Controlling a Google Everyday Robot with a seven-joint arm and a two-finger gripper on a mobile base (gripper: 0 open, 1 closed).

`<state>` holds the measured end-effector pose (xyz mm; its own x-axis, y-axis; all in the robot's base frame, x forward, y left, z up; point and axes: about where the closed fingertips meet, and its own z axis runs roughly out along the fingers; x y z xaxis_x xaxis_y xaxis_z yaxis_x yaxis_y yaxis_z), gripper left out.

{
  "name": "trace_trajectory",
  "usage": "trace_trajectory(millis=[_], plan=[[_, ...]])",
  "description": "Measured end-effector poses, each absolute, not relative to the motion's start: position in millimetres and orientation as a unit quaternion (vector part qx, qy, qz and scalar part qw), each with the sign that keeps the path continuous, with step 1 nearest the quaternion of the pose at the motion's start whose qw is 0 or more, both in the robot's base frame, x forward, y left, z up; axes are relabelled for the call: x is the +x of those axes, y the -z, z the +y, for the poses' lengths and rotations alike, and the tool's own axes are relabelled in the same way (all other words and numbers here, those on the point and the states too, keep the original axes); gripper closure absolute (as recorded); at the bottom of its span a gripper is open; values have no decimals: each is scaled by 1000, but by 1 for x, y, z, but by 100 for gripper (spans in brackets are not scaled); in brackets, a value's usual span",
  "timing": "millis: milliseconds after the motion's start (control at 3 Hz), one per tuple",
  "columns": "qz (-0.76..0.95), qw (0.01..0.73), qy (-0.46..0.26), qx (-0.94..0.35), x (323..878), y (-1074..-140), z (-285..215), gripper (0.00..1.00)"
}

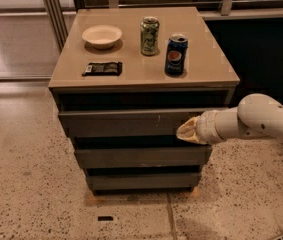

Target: Close top drawer

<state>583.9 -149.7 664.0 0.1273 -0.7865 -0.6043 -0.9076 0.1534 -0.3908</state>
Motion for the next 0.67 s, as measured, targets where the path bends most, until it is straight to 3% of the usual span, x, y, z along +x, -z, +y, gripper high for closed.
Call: trace_trajectory(millis=[333,667], plan=[[671,342,-120,-647,542,-686,-145,100],[668,337,-125,-651,538,-686,-143,81]])
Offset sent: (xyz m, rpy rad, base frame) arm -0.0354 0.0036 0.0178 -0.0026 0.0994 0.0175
